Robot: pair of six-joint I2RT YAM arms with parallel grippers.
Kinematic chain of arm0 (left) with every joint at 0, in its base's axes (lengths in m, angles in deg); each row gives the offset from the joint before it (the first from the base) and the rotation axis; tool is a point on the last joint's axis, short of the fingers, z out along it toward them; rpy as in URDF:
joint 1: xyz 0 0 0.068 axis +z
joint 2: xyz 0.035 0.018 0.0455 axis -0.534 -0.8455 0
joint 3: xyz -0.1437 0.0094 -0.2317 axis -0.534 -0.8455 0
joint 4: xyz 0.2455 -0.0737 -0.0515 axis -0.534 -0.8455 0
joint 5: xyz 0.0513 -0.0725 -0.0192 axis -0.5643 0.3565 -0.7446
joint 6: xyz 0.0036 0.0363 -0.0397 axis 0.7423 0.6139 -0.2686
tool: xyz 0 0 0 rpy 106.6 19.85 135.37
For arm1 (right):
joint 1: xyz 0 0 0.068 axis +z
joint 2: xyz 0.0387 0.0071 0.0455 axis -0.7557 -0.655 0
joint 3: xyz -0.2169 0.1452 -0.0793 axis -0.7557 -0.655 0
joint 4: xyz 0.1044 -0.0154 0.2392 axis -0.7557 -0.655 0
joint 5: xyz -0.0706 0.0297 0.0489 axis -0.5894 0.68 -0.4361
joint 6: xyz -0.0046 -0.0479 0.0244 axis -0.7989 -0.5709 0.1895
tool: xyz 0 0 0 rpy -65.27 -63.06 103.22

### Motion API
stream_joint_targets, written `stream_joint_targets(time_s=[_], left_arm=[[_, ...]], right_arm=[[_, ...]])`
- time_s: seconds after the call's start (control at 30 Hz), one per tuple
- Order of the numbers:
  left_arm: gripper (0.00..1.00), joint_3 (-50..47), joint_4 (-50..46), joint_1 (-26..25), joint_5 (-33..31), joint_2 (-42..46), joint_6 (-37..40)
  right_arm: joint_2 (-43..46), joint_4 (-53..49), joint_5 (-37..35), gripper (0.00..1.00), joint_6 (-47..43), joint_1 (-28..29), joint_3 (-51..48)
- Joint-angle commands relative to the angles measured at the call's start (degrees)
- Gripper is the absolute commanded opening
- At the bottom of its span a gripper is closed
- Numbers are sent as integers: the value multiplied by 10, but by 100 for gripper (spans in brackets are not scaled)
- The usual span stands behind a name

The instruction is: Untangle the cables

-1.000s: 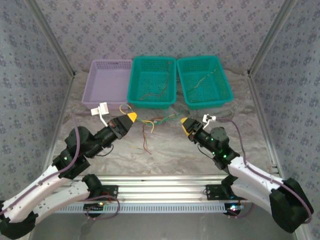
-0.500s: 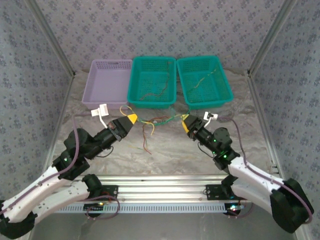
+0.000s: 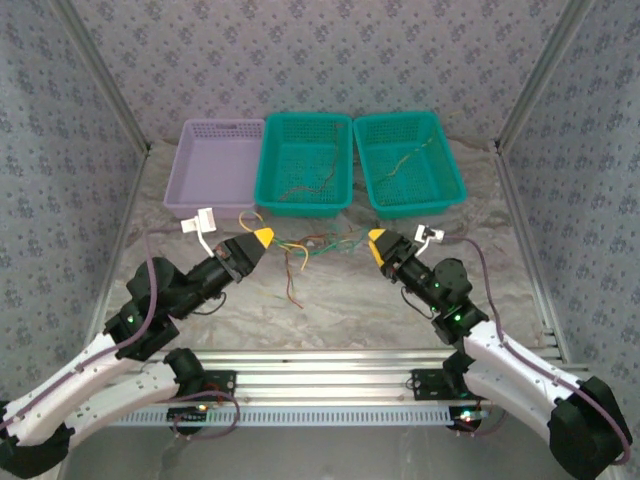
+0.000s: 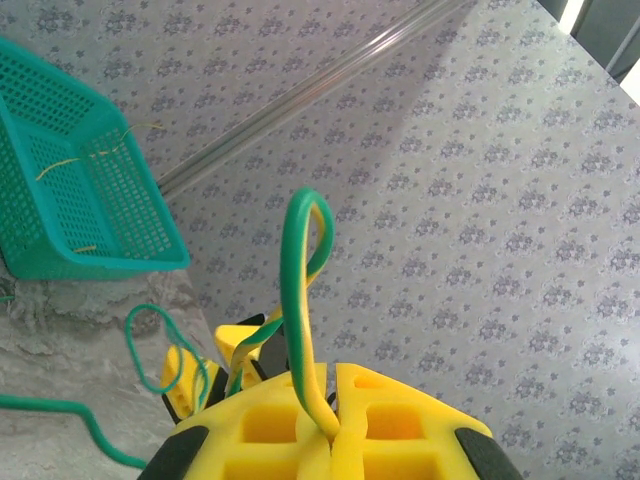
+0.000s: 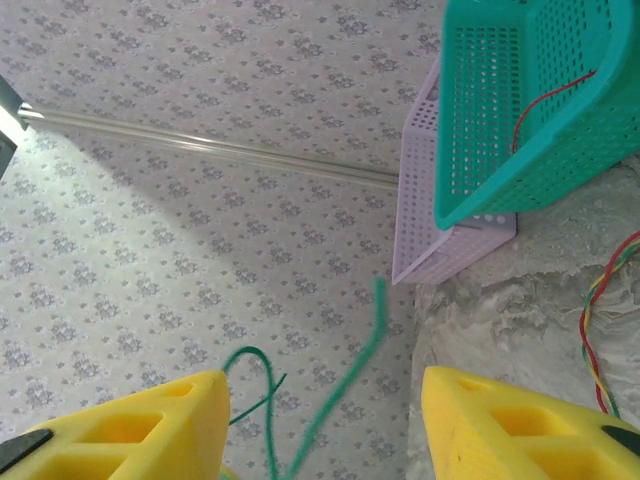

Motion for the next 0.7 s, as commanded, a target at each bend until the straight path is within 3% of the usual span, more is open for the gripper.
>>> stream_joint_targets(time_s=[0.0, 0.17, 0.47, 0.67], left_arm=[[0, 4, 28, -3, -1, -1, 4], [0, 1, 32, -5, 0, -4, 2], [0, -11, 30, -5, -5, 5, -1], [0, -11, 40, -5, -1, -1, -2]], right_arm=[[-18, 23, -15, 55, 16, 3, -10], [-61, 66, -10, 54, 21, 8, 6], [-32, 43, -12, 56, -18, 10, 29], [-80, 96, -4, 56, -2, 9, 25]])
